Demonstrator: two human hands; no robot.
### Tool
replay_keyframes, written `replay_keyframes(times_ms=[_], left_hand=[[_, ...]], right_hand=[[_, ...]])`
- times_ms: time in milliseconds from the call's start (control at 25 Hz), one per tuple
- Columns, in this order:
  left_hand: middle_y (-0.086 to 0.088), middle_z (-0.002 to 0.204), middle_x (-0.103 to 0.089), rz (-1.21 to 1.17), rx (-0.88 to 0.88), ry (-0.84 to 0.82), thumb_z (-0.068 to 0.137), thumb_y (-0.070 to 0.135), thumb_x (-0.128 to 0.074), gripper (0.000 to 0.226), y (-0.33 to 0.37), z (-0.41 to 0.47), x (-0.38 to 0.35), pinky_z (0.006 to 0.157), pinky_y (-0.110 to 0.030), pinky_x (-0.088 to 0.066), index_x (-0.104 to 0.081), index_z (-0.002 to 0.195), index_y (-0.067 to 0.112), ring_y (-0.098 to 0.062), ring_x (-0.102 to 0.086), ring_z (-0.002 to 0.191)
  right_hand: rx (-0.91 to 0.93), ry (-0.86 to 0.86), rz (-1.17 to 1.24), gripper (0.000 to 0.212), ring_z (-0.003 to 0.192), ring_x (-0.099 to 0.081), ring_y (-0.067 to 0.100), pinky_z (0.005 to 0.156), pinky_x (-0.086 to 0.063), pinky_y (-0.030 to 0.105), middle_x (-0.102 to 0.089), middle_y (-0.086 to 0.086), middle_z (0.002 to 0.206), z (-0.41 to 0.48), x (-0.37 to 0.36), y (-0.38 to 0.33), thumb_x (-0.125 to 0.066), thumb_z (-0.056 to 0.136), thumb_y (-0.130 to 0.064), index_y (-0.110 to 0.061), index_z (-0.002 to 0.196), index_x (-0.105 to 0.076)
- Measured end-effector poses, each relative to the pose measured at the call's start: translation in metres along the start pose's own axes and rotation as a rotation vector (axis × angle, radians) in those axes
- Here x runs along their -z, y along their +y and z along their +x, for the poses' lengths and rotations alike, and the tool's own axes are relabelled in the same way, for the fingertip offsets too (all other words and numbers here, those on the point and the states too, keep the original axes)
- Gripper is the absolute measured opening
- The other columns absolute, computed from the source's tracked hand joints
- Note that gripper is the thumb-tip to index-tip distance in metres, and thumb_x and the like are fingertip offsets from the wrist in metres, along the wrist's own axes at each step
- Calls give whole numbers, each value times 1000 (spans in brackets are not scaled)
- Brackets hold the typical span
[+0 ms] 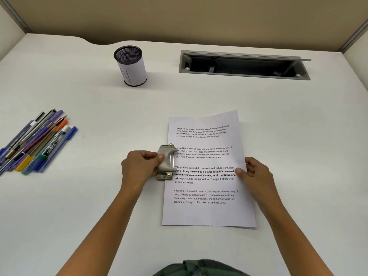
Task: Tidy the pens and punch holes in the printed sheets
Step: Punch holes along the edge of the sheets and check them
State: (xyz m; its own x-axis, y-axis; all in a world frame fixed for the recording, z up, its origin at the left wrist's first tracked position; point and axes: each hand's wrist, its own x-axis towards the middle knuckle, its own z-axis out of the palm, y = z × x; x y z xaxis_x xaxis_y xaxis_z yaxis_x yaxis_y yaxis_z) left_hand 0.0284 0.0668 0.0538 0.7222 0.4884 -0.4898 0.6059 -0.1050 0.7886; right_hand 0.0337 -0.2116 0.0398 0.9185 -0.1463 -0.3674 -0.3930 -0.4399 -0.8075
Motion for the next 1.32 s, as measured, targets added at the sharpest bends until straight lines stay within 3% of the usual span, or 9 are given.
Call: replay_keyframes(times_ms=[120,280,360,480,640,840,1040,1200,1320], left_hand=[[-17,87,-73,63,104,-58,74,12,-81,15,10,13,2,82,-39,-58,-71,82,3,-28,-72,71],[-27,93,-71,192,249,-190,73,8,-81,43,26,32,5,96,-40,-51,-62,106,-13,-37,-70,92],[-23,83,-73,277,260,-200,74,10,-80,37,31,34,1,96,-37,-51,-62,99,-11,-33,-72,90],[-6,49,-66,447,218,-163,75,16,-80,25,33,38,-3,90,-32,-54,-57,76,4,-23,-73,71],[-2,41,-62,543,171,-142,73,17,-80,30,36,39,-5,66,-22,-52,-53,64,7,-15,-63,39],[-4,52,-66,663,174,-181,70,21,-81,26,37,44,-1,85,-33,-57,-59,65,9,-22,-67,56],[5,38,-59,775,186,-155,71,32,-78,33,33,42,0,60,-21,-43,-52,59,15,-13,-59,45],[5,36,-58,797,211,-165,72,32,-77,35,35,45,-2,59,-21,-42,-52,55,15,-12,-57,42],[4,40,-61,813,178,-133,72,31,-76,32,32,44,-4,58,-20,-41,-54,57,15,-11,-57,41]], right_hand=[[-12,-7,-3,25,97,-68,17,90,-52,37,-71,-5,104,1,0,0,-62,89,-11,-21,111,-62],[-9,20,-25,23,96,-66,15,86,-51,35,-68,-11,99,1,-2,2,-62,89,-12,-24,109,-62],[-10,27,-18,23,96,-67,15,84,-50,34,-69,-10,100,0,-2,3,-62,89,-12,-24,109,-63],[-10,37,-23,24,96,-66,15,86,-50,34,-68,-10,100,1,-4,4,-62,89,-12,-22,111,-63],[-10,49,-30,24,93,-66,15,84,-50,35,-68,-10,99,0,-5,4,-62,89,-12,-23,110,-63],[-16,68,-29,22,89,-65,7,76,-46,28,-66,-19,93,-1,-8,5,-61,89,-13,-27,106,-62],[-23,68,-32,22,88,-65,4,74,-45,28,-66,-20,92,-1,-9,6,-60,90,-13,-29,105,-61],[-30,62,-24,22,88,-63,-3,70,-46,24,-66,-23,93,-1,-9,7,-60,90,-13,-31,103,-61],[-40,61,-22,22,89,-65,1,75,-48,29,-67,-21,94,1,-8,7,-60,90,-13,-28,105,-62]])
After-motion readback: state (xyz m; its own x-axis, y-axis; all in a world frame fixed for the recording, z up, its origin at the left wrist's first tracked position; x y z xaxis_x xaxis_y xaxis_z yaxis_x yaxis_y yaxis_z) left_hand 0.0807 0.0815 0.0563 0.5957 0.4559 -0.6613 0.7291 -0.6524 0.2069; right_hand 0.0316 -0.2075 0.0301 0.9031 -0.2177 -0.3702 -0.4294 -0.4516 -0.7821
